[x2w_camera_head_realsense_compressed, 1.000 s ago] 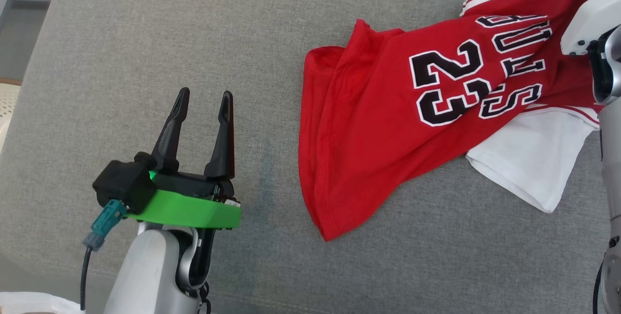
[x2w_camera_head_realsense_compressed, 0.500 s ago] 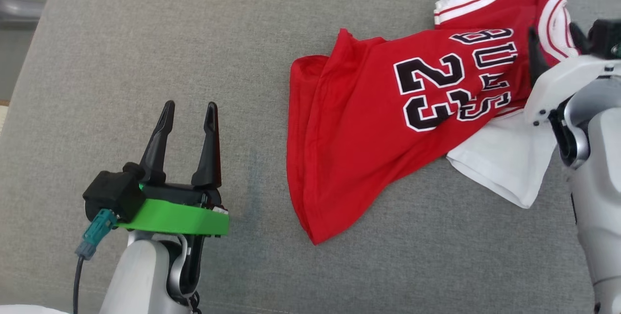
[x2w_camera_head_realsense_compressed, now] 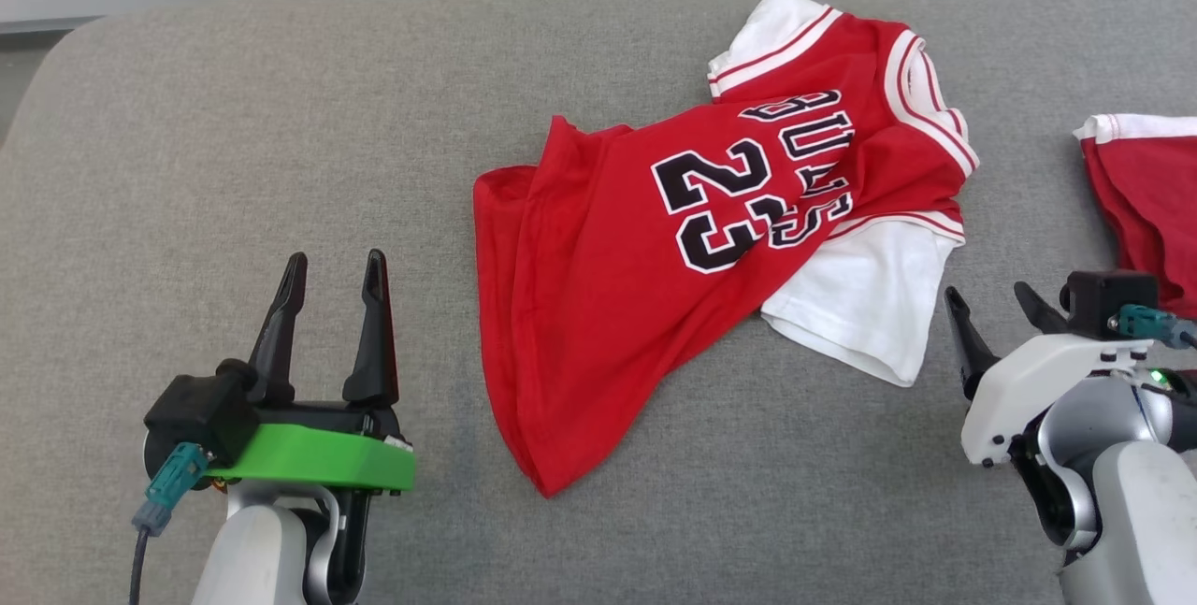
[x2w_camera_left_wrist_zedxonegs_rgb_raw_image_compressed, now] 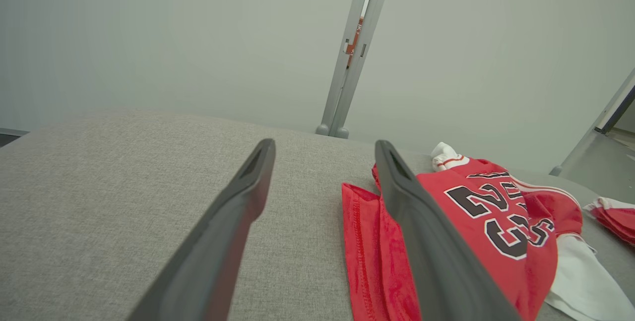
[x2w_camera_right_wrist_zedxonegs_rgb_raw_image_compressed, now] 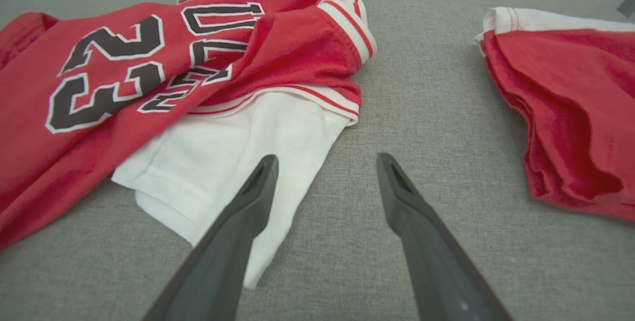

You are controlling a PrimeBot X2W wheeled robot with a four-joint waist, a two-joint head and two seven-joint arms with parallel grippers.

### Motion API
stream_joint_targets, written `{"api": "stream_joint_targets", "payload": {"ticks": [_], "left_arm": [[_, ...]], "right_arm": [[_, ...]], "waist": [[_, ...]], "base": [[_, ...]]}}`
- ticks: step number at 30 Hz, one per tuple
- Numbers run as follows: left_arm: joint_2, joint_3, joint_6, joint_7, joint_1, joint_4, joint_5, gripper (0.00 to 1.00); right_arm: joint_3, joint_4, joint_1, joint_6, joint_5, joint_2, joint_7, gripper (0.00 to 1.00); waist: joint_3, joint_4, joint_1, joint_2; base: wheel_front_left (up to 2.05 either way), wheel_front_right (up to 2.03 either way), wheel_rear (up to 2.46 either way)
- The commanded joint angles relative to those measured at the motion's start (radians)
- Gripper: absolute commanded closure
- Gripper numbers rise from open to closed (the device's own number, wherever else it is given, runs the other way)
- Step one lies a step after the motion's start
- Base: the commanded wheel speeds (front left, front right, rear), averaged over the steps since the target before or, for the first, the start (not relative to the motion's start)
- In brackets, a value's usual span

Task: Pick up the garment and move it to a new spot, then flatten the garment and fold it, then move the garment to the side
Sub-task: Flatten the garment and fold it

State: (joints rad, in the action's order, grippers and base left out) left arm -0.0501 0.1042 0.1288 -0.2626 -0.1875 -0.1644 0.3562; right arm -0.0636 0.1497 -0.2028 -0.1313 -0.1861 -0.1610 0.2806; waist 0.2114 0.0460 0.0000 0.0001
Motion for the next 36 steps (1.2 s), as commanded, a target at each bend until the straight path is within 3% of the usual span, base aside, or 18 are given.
{"api": "stream_joint_targets", "payload": {"ticks": [1,18,19,20,21,25,30,36], "left_arm": [[-0.005,-0.003,0.004,-0.003,0.013,-0.005,-0.011,0.0],[-0.015,0.015,0.004,-0.003,-0.014,-0.021,-0.002,0.0],[-0.015,0.016,0.004,-0.003,-0.016,-0.022,-0.001,0.0],[-0.015,0.018,0.004,-0.003,-0.017,-0.024,0.0,0.0],[-0.015,0.019,0.004,-0.003,-0.018,-0.024,0.0,0.0],[-0.013,0.015,0.004,-0.003,-0.014,-0.03,0.004,0.0],[-0.013,0.005,0.004,-0.003,0.011,-0.031,0.003,0.0],[-0.011,0.002,0.004,-0.003,0.023,-0.03,0.007,0.0]], "right_arm": [[-0.007,-0.002,0.016,0.001,0.004,0.018,-0.01,0.0],[0.04,0.308,-0.092,0.001,0.015,0.102,-0.054,0.0],[0.045,0.329,-0.096,0.001,0.023,0.102,-0.048,0.09],[0.055,0.35,-0.097,0.001,0.029,0.103,-0.044,0.83],[0.061,0.362,-0.098,0.001,0.031,0.105,-0.048,1.0],[0.047,0.351,-0.104,0.002,0.041,0.093,-0.11,1.0],[-0.012,0.218,-0.074,0.001,0.06,0.067,-0.177,1.0],[-0.109,0.016,0.025,0.002,0.098,0.05,-0.103,1.0]], "waist": [[-0.028,-0.026,0.0,-0.0001],[-0.005,-0.009,0.0,-0.0001],[-0.004,-0.007,0.0,-0.0001],[-0.004,-0.005,0.0,-0.0001],[-0.004,-0.004,0.0,-0.0001],[-0.014,-0.006,0.0,-0.0001],[-0.041,-0.027,0.0,-0.0001],[-0.062,-0.058,0.0,-0.0001]], "base": [[0.0,0.0,0.0],[0.0,0.0,0.0],[0.0,0.0,0.0],[0.0,0.0,0.0],[0.0,0.0,0.0],[0.0,0.0,0.0],[0.0,0.0,0.0],[0.0,0.0,0.0]]}}
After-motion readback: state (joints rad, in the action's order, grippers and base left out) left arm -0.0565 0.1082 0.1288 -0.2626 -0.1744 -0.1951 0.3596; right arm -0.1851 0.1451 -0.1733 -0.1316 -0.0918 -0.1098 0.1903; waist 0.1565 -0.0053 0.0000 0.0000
